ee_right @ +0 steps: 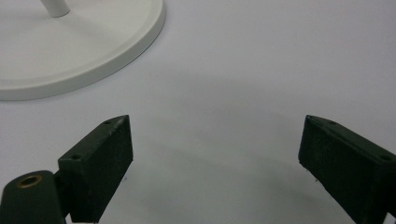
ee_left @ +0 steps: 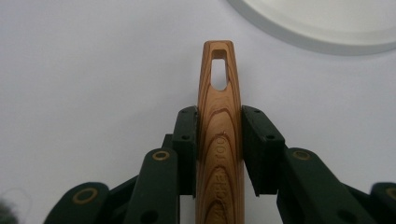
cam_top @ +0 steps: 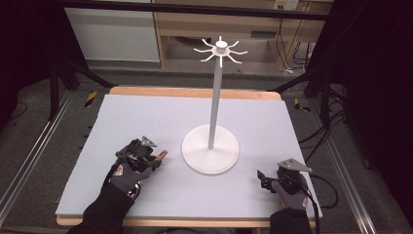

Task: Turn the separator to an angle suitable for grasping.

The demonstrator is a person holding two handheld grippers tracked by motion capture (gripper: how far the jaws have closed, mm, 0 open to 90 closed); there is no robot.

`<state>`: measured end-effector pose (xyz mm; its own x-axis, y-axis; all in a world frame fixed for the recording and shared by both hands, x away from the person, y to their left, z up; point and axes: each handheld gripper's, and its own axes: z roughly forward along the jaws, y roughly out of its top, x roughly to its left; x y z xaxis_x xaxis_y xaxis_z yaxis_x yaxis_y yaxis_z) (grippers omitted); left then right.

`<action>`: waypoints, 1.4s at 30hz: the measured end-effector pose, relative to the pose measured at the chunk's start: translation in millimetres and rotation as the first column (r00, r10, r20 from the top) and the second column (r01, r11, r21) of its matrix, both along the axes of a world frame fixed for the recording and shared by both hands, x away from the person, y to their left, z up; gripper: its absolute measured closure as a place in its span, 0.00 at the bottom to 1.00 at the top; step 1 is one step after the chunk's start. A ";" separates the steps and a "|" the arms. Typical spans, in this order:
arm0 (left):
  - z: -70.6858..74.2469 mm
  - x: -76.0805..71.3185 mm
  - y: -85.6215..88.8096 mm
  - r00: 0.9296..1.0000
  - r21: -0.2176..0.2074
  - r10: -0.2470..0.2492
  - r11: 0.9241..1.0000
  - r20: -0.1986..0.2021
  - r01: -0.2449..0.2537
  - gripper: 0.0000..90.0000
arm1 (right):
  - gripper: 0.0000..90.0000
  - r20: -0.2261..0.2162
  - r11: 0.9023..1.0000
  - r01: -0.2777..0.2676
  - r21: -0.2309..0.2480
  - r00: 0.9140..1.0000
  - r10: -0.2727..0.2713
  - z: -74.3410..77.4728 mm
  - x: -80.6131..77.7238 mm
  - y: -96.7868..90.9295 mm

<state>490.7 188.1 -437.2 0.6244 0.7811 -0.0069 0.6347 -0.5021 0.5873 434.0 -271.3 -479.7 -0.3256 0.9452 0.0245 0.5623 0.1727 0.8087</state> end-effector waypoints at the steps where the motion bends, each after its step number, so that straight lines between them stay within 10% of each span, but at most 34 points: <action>1: 4.5 -2.3 0.1 1.000 -0.012 -0.001 1.000 0.014 0.001 0.75 | 0.11 0.000 1.000 0.001 0.001 1.000 -0.001 0.1 -0.1 0.0; 21: 53.9 -26.0 7.0 0.989 -0.127 -0.014 0.991 0.145 0.032 0.75 | 0.11 -0.001 1.000 0.001 0.001 1.000 -0.001 -0.2 0.1 0.3; 42: 85.5 -45.2 28.7 0.938 -0.312 0.096 0.950 0.333 0.014 0.75 | 0.11 0.009 1.000 0.006 0.011 1.000 -0.007 0.8 -0.6 -0.8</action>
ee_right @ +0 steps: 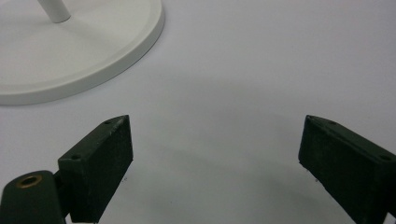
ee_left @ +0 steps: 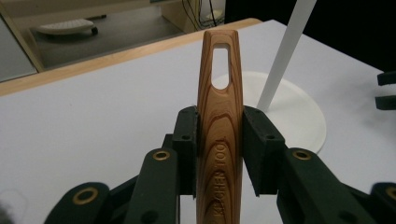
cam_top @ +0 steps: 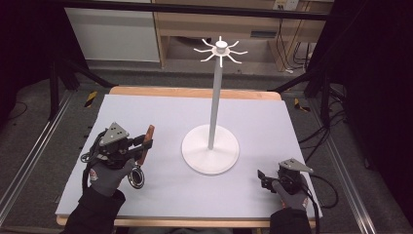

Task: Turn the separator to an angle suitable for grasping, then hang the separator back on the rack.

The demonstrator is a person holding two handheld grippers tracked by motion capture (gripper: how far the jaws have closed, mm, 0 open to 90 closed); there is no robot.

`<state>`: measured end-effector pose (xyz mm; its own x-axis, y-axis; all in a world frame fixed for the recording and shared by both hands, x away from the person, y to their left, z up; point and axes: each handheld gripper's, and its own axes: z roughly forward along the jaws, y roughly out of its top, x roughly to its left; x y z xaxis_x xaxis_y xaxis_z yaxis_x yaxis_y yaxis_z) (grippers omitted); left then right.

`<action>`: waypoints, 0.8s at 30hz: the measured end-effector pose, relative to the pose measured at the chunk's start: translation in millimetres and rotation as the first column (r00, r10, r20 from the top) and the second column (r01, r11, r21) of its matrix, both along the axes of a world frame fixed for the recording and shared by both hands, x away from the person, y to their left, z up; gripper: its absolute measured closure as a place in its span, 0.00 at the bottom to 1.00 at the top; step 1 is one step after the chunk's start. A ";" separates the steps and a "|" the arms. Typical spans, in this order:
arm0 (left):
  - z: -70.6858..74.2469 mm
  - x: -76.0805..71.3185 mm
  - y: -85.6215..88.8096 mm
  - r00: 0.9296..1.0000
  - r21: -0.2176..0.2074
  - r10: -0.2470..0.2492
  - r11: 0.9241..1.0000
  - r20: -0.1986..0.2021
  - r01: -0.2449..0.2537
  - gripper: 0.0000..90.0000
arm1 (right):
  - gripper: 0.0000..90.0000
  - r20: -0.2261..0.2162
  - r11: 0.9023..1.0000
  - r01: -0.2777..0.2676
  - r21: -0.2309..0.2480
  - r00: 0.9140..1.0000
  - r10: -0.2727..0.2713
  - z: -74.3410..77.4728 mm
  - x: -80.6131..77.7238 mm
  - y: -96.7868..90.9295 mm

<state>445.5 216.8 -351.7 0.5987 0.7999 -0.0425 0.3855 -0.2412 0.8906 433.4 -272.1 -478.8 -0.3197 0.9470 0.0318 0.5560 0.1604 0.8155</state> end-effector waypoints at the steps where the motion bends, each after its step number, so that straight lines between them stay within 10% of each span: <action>1: 2.3 -1.5 0.9 1.000 -0.016 0.003 1.000 0.012 -0.003 0.75 | 0.11 -0.001 1.000 -0.001 -0.003 1.000 0.001 0.0 0.0 0.0; 24: 38.6 -21.5 7.5 0.986 -0.125 0.006 0.992 0.166 0.015 0.75 | 0.11 0.006 1.000 -0.001 0.001 1.000 0.001 1.3 -0.7 -0.5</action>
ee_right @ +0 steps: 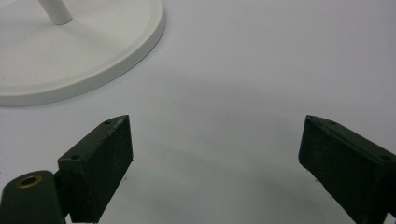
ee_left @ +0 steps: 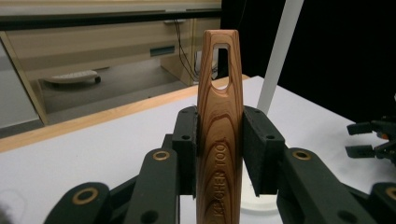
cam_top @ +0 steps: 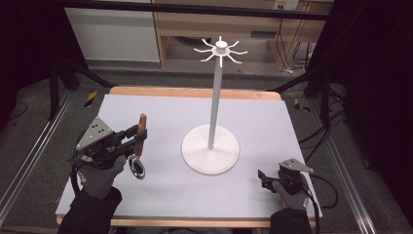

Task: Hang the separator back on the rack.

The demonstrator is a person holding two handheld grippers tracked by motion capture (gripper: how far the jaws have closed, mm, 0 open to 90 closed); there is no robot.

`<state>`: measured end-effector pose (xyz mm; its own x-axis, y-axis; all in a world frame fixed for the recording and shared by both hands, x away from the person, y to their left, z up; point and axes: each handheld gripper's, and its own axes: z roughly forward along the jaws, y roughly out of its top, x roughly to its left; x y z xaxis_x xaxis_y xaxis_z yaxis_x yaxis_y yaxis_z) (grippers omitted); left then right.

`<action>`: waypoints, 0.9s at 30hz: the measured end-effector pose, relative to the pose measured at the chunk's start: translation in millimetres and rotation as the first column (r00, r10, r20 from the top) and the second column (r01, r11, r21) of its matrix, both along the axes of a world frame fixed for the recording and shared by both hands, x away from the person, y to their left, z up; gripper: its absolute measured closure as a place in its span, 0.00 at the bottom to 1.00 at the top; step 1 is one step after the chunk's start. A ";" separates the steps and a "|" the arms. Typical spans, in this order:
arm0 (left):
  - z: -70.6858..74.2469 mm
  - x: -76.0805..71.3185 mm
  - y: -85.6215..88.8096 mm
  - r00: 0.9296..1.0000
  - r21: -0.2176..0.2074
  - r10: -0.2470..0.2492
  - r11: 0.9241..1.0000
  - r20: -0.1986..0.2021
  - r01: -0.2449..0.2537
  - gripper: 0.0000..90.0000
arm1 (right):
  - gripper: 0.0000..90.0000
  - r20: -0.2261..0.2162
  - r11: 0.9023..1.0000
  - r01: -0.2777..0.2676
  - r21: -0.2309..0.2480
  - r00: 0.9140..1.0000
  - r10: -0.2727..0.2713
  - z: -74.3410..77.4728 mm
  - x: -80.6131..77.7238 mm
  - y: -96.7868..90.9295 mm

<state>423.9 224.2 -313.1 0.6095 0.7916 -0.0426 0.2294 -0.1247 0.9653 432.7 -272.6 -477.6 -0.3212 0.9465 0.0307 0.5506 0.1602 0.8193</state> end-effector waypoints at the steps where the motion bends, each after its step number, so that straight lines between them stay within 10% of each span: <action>1: 0.0 0.0 0.0 1.000 0.000 0.000 1.000 0.000 0.000 0.75 | 0.11 0.000 1.000 0.000 0.000 1.000 0.000 0.0 0.0 0.0; 27: 59.6 11.9 -32.6 0.994 -0.045 -0.036 0.998 0.105 0.041 0.75 | 0.11 0.002 1.000 -0.001 0.000 1.000 0.001 0.5 -0.1 -1.1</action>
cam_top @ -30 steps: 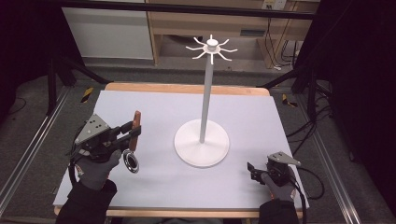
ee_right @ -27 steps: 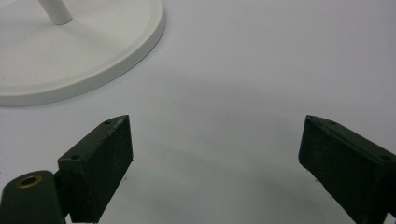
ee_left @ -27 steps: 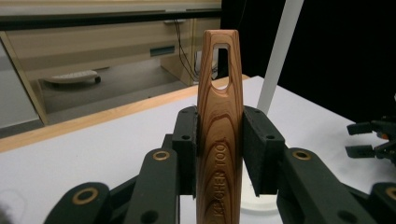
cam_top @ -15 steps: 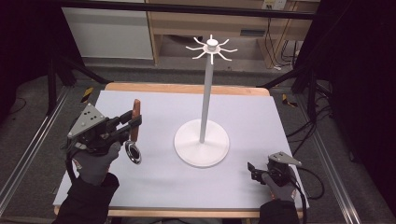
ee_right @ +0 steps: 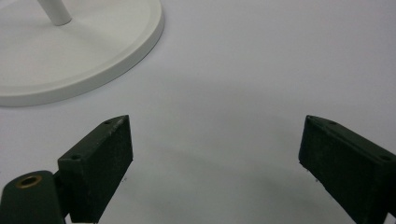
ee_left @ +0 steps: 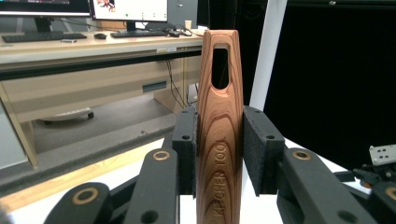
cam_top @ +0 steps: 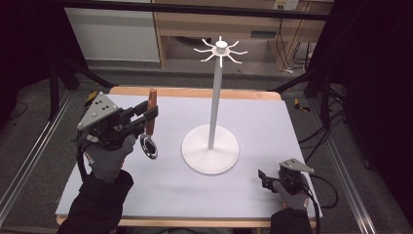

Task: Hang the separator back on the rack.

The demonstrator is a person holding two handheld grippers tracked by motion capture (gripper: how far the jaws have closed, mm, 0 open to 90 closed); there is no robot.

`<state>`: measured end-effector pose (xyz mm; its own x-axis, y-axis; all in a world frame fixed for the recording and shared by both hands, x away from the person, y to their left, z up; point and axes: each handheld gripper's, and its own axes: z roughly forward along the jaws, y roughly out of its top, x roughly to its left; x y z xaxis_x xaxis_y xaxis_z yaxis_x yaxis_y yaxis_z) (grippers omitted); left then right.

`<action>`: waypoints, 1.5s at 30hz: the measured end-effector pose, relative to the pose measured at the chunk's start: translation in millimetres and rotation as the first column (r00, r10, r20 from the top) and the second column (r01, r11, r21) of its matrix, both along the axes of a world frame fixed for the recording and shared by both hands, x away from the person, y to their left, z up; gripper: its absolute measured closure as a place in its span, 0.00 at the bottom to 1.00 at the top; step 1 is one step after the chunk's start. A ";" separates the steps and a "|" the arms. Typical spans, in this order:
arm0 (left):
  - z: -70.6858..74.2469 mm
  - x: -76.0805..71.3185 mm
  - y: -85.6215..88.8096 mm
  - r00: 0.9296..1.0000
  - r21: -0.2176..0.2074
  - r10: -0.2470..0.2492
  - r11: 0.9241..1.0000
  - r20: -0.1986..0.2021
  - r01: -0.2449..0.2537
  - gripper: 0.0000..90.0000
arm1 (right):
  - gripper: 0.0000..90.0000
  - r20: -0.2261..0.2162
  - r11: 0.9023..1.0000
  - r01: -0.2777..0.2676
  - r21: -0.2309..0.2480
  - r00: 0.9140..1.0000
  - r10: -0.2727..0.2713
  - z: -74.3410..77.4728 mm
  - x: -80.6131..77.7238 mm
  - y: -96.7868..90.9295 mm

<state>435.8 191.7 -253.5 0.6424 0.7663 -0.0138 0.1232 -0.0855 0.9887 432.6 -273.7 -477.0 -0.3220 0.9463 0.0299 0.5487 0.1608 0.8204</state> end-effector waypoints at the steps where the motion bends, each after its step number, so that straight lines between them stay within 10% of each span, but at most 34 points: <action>1: 2.0 0.5 -0.7 1.000 0.001 -0.001 1.000 0.003 0.001 0.75 | 0.11 0.000 1.000 0.002 0.001 1.000 -0.002 -0.1 0.1 0.0; 27: 49.4 9.6 -38.2 0.998 -0.017 -0.051 0.999 0.041 0.051 0.75 | 0.11 -0.005 1.000 0.001 0.008 1.000 -0.001 -0.9 0.1 0.1; 45: 56.4 17.4 -59.9 0.995 -0.017 -0.078 0.997 0.061 0.079 0.75 | 0.11 -0.007 1.000 -0.003 0.016 1.000 0.003 -0.8 0.2 -0.1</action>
<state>453.2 131.8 -197.1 0.7005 0.7136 0.0120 0.0575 -0.0732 0.9957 432.8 -273.8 -477.9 -0.3248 0.9446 0.0470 0.5537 0.1497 0.8191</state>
